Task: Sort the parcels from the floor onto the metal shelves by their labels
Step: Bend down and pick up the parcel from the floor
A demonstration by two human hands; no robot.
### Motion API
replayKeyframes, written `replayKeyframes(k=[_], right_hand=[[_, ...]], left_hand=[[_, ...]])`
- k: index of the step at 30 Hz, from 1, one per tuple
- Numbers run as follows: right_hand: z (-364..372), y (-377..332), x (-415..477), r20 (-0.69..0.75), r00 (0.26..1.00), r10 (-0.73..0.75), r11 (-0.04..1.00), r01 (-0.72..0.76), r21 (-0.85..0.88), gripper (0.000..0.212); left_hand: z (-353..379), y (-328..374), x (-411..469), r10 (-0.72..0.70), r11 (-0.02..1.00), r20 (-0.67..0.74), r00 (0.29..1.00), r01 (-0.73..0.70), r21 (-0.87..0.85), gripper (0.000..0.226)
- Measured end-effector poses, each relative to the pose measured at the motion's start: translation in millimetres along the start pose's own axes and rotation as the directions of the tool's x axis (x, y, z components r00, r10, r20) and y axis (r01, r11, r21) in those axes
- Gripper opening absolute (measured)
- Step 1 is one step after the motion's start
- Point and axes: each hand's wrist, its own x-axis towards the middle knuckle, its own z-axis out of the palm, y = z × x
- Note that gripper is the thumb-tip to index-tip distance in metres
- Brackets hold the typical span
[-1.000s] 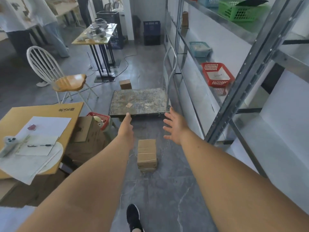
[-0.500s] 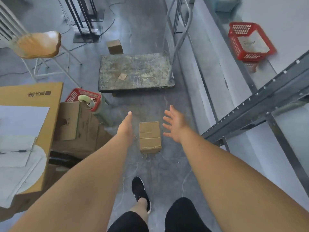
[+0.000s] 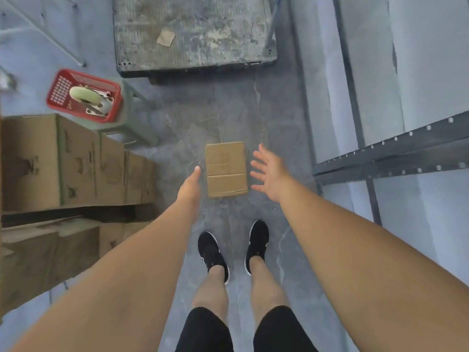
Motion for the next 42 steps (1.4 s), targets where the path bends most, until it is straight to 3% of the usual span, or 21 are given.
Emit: replayKeyframes(k=[3,14,18,24,32,38,42], right_hand=[[-9.3,6.9,40.3,-0.013,0.999,0.05,0.999,-0.05,-0.021,0.053],[-22.7,39.2,220.3,-0.101,0.993,0.06,0.993,-0.07,-0.097,0.075],[-30.8,55.7,267.8,-0.122,0.99,0.066,0.99,-0.081,-0.118,0.075],[-36.4,78.1,309.5,-0.139,0.987,0.075,0.987,-0.093,-0.128,0.073],[-39.1,100.1,359.1,-0.13,0.989,0.075,0.987,-0.092,-0.129,0.073],[-43.2,118.0,384.2,-0.104,0.991,0.081,0.987,-0.095,-0.132,0.063],[-43.7,132.2,389.1,-0.077,0.991,0.109,0.99,-0.115,-0.077,0.054]], left_hand=[[13.5,-13.0,45.5,-0.058,0.998,-0.026,0.998,0.058,0.024,0.078],[32.0,-45.2,205.6,-0.141,0.99,-0.087,0.986,0.142,0.008,0.076],[41.0,-41.7,250.1,-0.08,0.995,-0.061,0.995,0.083,0.047,0.07],[43.8,-46.3,299.1,0.032,0.999,-0.056,0.998,-0.03,0.028,0.066],[38.9,-67.4,341.4,-0.052,0.999,-0.09,0.995,0.052,-0.005,0.073],[44.4,-83.9,361.9,-0.08,0.995,-0.06,0.995,0.077,-0.058,0.045],[50.7,-92.8,366.8,-0.115,0.986,-0.035,0.993,0.11,-0.126,0.056]])
